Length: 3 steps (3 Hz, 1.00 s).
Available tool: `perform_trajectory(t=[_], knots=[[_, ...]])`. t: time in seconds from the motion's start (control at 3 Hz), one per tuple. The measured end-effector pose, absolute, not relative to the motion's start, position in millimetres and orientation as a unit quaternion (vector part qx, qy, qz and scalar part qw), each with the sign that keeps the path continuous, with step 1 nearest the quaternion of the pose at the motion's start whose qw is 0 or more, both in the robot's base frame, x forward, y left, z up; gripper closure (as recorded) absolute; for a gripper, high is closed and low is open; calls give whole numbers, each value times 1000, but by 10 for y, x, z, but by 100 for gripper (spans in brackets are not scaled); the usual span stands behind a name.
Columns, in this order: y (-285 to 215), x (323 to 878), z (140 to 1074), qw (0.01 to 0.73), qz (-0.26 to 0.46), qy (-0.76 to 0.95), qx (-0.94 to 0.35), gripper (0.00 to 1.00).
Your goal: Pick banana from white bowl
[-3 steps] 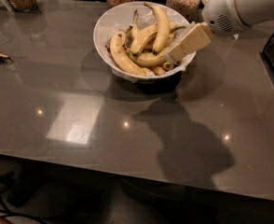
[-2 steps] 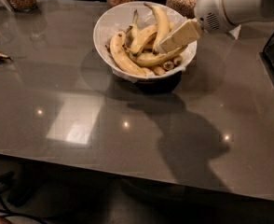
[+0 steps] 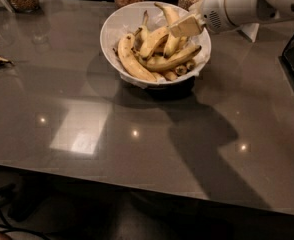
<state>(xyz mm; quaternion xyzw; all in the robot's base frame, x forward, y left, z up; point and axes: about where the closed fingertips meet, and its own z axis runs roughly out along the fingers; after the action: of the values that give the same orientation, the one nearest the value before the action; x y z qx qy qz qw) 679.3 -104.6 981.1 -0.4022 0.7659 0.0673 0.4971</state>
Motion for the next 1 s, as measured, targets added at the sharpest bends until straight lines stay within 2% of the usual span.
perform_trajectory(t=[0.67,1.0], knots=[[-969,7222,9675,491,76,778,-385,44],[-934,7373,9623,486,79,783,-380,37]])
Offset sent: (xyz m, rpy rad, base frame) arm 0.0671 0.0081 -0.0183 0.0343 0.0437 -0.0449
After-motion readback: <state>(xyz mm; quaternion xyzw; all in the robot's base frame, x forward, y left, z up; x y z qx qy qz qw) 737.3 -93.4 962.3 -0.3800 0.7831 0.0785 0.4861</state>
